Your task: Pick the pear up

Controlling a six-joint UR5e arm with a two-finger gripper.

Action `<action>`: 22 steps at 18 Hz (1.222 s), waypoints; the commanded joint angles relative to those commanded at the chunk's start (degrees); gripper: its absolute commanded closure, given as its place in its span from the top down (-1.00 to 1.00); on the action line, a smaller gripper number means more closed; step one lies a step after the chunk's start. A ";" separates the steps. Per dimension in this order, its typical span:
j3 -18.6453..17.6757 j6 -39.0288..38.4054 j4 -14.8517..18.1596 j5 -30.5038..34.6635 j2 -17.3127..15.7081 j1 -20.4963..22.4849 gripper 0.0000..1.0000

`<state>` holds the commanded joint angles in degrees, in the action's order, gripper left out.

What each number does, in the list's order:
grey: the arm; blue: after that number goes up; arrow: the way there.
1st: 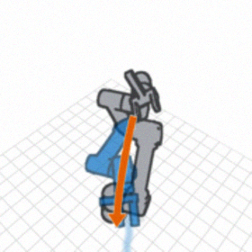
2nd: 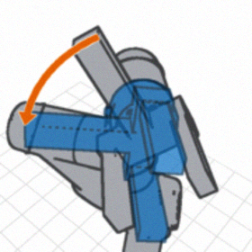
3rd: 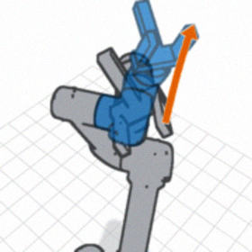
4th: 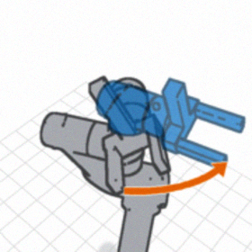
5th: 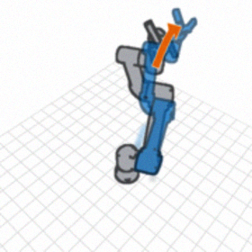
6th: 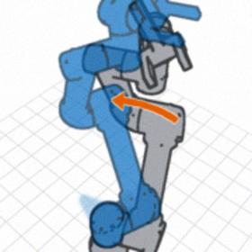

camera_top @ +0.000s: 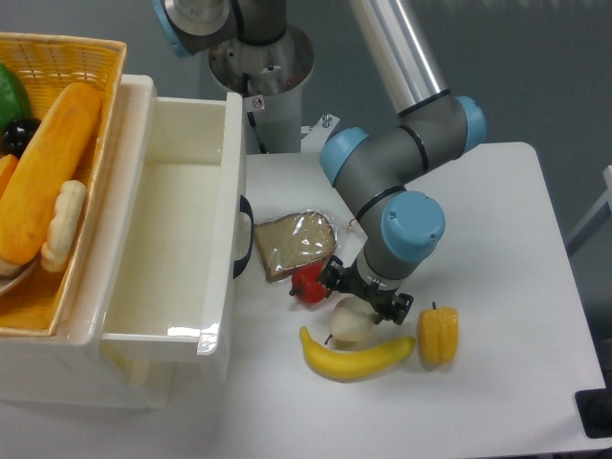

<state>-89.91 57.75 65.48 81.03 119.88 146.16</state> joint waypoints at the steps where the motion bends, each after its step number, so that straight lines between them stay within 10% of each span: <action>1: 0.00 0.00 0.00 0.00 0.09 0.00 1.00; 22: 1.23 1.05 -0.53 0.70 2.99 -0.26 1.00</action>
<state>-88.68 58.80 64.95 81.74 122.87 145.90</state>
